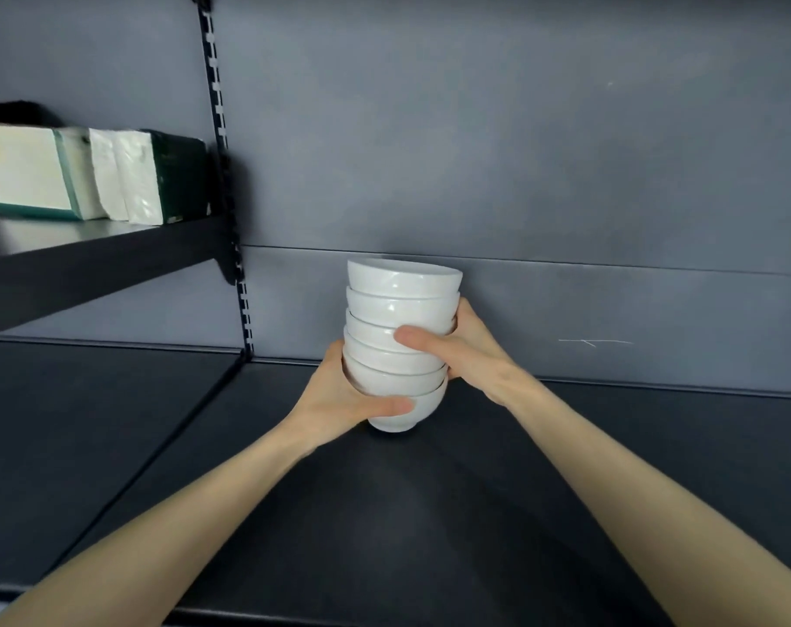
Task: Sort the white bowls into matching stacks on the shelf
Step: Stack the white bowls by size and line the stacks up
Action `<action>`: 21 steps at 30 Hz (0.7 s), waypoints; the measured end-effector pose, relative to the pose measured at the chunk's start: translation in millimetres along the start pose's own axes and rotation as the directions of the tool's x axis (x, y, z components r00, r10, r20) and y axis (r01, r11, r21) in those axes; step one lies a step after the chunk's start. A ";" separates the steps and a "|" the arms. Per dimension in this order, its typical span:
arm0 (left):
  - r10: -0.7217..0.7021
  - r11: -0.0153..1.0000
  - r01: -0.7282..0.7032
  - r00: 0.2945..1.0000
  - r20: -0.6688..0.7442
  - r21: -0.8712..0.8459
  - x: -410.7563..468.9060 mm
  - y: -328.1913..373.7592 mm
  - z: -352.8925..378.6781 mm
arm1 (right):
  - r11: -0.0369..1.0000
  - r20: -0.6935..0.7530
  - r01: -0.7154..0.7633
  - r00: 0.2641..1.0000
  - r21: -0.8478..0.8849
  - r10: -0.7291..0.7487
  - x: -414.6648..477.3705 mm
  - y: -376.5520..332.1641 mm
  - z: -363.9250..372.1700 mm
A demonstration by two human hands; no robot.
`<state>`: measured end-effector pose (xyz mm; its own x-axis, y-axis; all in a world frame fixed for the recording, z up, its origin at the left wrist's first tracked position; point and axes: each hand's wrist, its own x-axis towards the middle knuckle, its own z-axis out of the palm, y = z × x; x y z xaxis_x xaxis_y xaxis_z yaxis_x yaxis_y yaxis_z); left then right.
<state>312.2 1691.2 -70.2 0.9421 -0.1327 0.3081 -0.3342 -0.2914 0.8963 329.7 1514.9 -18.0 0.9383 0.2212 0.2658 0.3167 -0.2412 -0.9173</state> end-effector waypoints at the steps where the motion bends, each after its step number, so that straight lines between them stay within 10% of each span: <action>1: -0.004 1.000 0.005 1.000 0.005 -0.008 3.4 -2.7 -2.5 | 1.000 -0.008 -0.004 1.000 -0.005 0.004 3.3 1.1 2.5; 21: 0.012 0.992 -0.012 1.000 0.002 -0.128 42.2 -32.9 -10.3 | 0.999 -0.036 -0.024 0.999 0.035 0.025 49.5 24.1 14.4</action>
<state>363.2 1705.0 -83.3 0.9379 -0.1378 0.3185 -0.3389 -0.1658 0.9261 381.8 1533.7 -31.2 0.9504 0.1813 0.2528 0.2890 -0.2135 -0.9332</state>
